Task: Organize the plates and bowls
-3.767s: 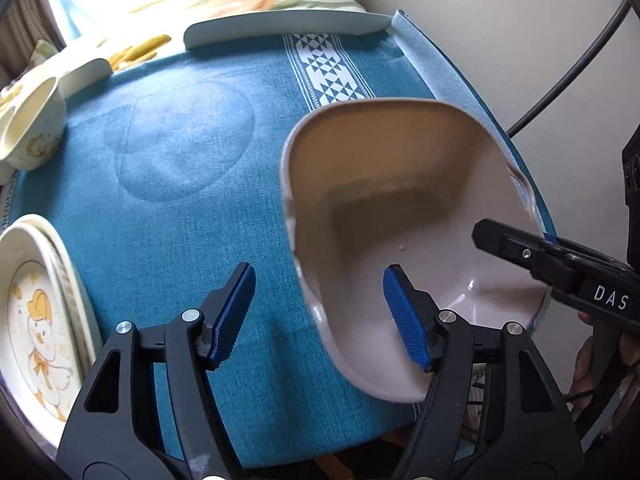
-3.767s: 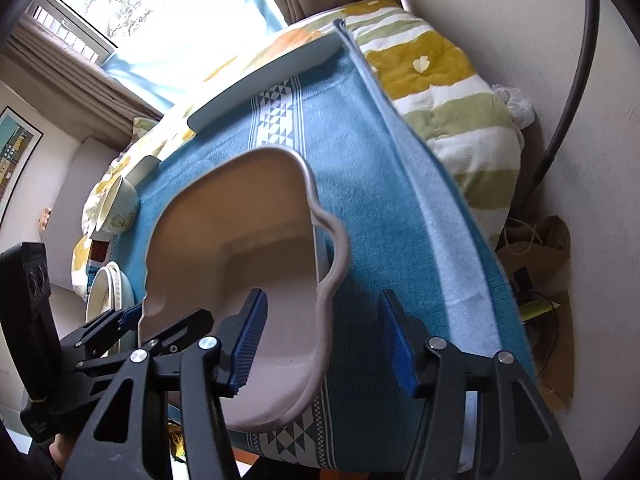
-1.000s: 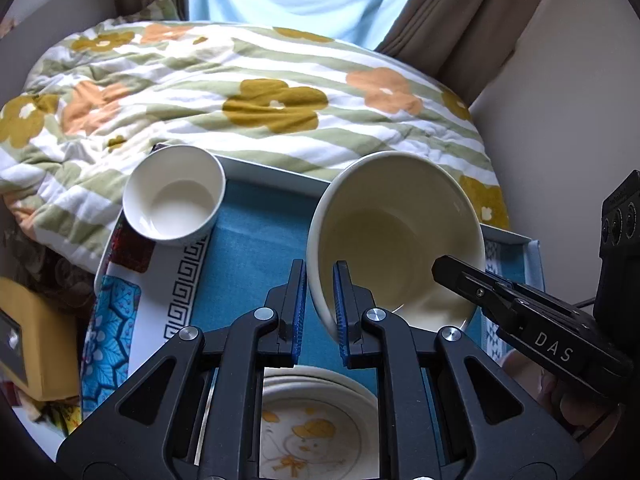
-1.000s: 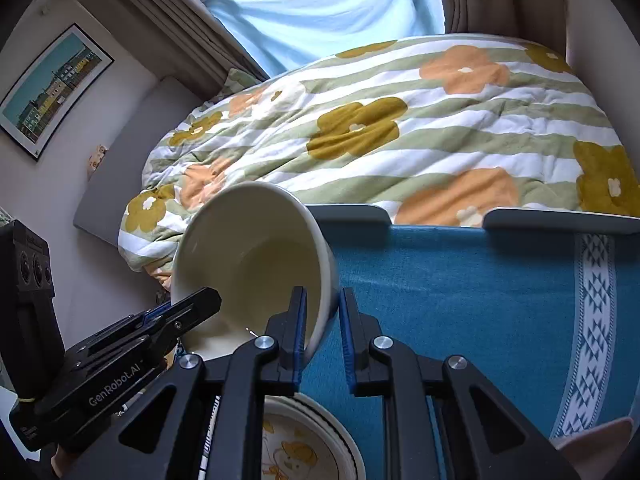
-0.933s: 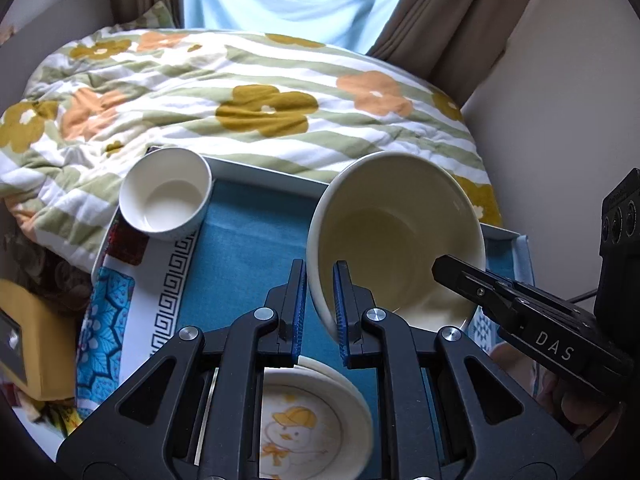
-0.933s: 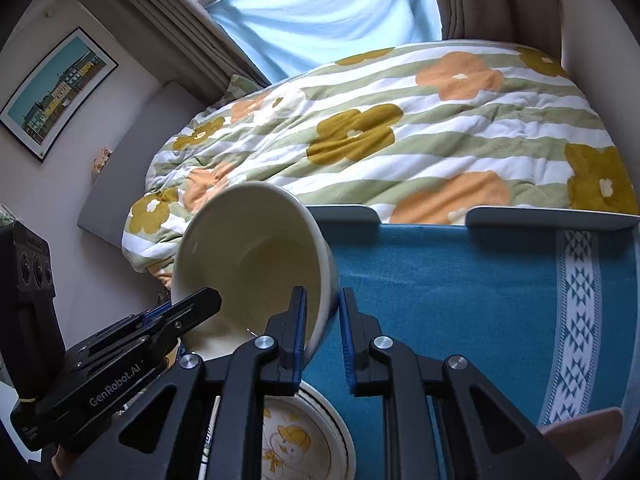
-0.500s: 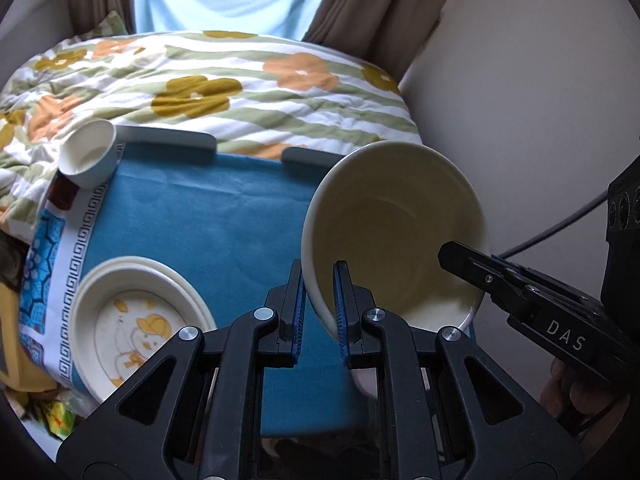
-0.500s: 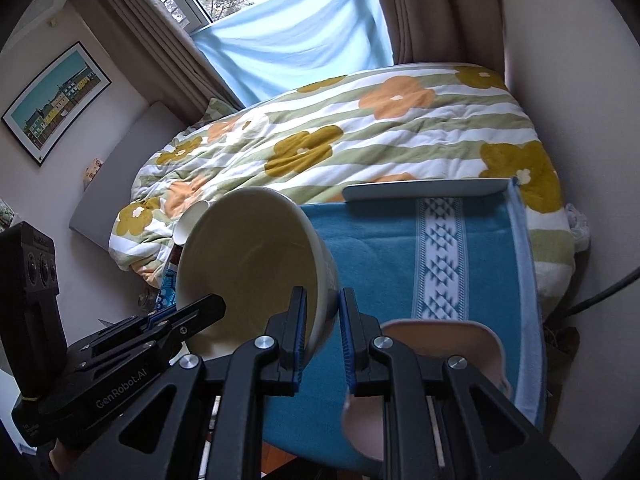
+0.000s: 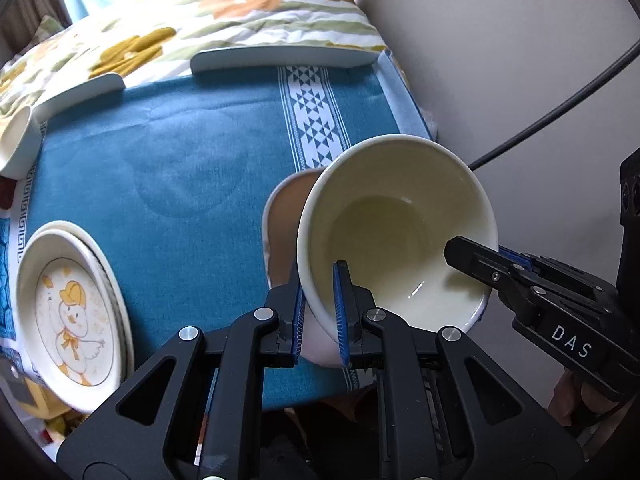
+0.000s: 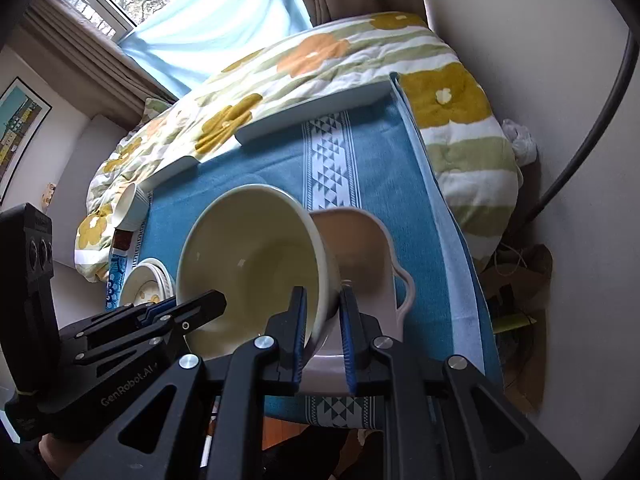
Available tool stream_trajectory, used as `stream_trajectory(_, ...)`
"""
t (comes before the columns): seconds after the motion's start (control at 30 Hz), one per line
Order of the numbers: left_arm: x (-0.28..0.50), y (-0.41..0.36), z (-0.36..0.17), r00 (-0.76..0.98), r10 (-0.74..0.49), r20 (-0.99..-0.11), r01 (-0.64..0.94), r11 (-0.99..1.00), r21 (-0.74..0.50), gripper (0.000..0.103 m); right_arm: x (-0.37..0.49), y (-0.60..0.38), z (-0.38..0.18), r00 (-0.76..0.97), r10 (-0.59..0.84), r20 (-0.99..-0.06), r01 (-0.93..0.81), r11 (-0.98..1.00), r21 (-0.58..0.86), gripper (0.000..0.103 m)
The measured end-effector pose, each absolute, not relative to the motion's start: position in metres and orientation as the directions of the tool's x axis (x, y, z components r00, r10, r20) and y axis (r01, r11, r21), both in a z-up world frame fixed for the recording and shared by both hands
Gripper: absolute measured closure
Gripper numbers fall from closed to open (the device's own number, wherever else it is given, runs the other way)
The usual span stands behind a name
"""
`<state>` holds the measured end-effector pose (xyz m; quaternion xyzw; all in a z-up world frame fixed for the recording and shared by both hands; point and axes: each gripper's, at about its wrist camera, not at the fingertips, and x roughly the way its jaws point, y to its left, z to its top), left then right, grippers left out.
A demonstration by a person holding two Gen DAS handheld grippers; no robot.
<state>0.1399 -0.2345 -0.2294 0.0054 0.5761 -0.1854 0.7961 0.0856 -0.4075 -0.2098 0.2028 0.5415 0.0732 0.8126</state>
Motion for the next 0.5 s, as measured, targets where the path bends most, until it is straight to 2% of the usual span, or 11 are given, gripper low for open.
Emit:
stream_trajectory(0.27, 0.149, -0.248, -0.261, 0.196, -0.243, -0.95, 0.352, 0.922, -0.163, 0.092, 0.084, -0.411, -0.246, 0.343, 0.332, -0.879, 0.17, 0.898, 0.406, 0.088)
stream_trajectory(0.5, 0.157, -0.252, -0.272, 0.209, -0.198, -0.958, 0.394, 0.913, -0.103, 0.091, 0.087, -0.411, -0.258, 0.325, 0.329, -0.887, 0.192, 0.895, 0.402, 0.088)
